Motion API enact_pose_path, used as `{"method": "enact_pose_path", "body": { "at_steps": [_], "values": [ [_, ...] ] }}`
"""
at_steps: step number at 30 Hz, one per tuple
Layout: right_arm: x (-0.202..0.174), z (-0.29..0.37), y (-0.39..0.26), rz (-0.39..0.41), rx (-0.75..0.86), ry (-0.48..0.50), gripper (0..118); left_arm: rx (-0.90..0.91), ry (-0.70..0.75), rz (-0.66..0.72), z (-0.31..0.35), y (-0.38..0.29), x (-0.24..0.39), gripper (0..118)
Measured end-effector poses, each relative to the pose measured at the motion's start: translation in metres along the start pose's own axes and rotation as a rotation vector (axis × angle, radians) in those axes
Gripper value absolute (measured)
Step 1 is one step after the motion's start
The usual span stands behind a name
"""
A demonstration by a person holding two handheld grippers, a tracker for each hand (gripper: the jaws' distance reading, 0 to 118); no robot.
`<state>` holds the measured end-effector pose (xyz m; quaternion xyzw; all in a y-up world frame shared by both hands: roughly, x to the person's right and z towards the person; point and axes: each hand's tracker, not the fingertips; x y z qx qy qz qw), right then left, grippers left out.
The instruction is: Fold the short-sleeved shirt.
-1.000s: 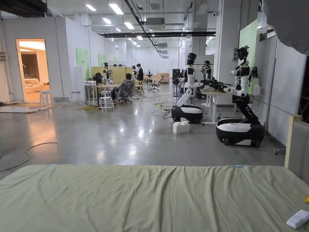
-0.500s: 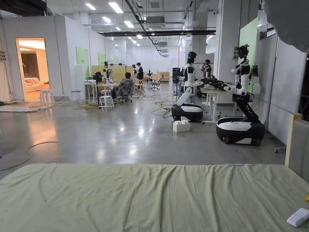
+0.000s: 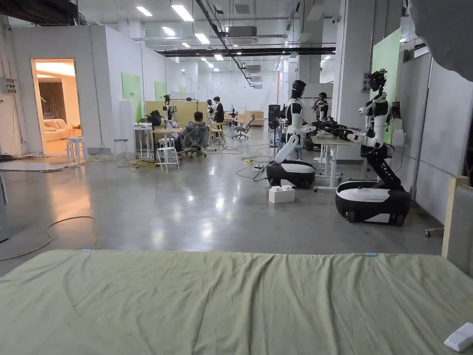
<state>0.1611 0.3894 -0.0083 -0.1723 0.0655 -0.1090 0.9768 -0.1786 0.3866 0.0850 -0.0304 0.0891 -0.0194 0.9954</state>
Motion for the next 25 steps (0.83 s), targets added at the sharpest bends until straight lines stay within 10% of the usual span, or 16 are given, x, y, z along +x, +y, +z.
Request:
{"method": "enact_pose_path", "body": {
  "at_steps": [25],
  "values": [
    [0.003,0.017,0.011,-0.091,0.04,0.152,118,-0.015,-0.035,0.023,0.002,-0.002,0.003,118]
  ]
}}
